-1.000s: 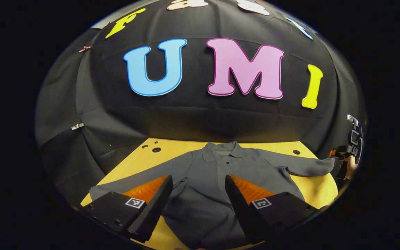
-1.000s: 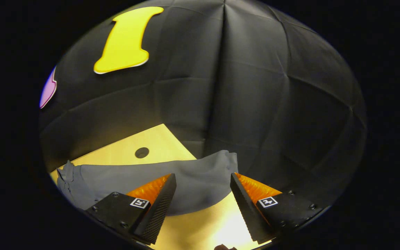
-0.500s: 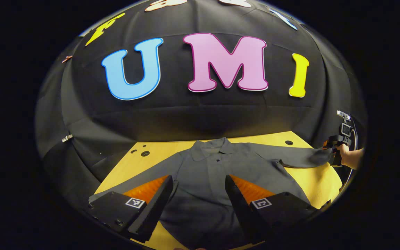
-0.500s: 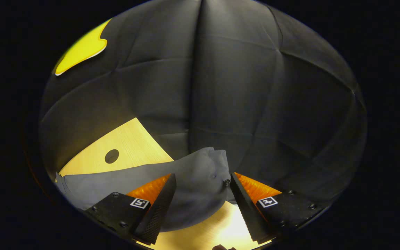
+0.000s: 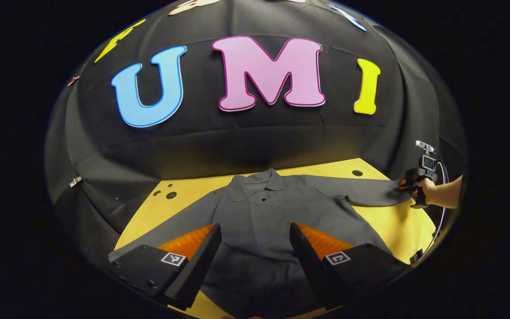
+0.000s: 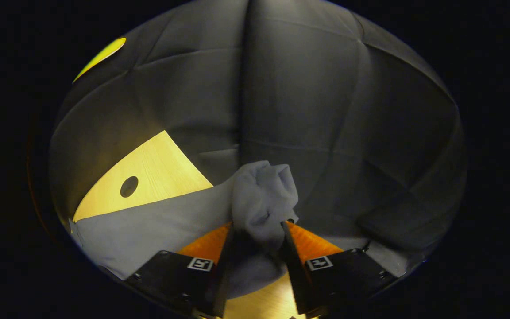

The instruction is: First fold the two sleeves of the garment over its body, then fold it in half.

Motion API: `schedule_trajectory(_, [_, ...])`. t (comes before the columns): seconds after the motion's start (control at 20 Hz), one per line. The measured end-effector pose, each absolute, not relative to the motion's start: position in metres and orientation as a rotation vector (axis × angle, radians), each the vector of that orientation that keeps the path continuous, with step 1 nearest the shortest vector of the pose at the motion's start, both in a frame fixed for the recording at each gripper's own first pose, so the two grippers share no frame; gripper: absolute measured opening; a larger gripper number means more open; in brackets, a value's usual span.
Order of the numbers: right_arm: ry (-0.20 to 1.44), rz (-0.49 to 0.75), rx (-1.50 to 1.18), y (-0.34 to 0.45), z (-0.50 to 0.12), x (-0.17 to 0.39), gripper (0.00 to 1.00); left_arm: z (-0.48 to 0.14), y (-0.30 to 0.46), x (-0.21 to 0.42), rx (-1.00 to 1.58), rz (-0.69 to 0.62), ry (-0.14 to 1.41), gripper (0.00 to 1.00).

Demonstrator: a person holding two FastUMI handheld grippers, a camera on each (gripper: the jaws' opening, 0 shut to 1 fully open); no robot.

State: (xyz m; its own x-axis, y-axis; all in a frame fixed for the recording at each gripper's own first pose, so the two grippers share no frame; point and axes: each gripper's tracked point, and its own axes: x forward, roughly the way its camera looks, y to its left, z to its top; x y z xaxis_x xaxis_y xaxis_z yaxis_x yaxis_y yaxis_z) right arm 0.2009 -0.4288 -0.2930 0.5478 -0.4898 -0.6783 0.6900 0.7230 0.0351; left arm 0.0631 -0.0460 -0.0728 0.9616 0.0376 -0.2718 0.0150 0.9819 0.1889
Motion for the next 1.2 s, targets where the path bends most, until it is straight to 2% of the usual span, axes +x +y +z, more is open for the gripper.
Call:
schedule_trajectory(0.1, [0.694, -0.717, 0.316, -0.430, -0.289, 0.199, 0.48, -0.073, -0.043, 0.064, 0.187, 0.022, 0.280, 0.98])
schedule_trajectory(0.2, [0.700, -0.723, 0.341, -0.433, -0.285, 0.194, 0.19, -0.074, -0.040, 0.064, 0.176, 0.032, 0.286, 0.98])
schedule_trajectory(0.25, [0.696, -0.715, 0.356, -0.429, -0.283, 0.196, 0.25, -0.075, -0.039, 0.063, 0.172, 0.035, 0.289, 0.98])
schedule_trajectory(0.4, [0.673, -0.663, 0.331, -0.426, -0.275, 0.201, 0.07, -0.077, -0.039, 0.062, 0.164, 0.039, 0.296, 0.98])
schedule_trajectory(1.2, [0.528, -0.383, 0.009, -0.395, -0.235, 0.202, 0.05, -0.060, -0.007, 0.023, 0.102, 0.076, 0.237, 0.98])
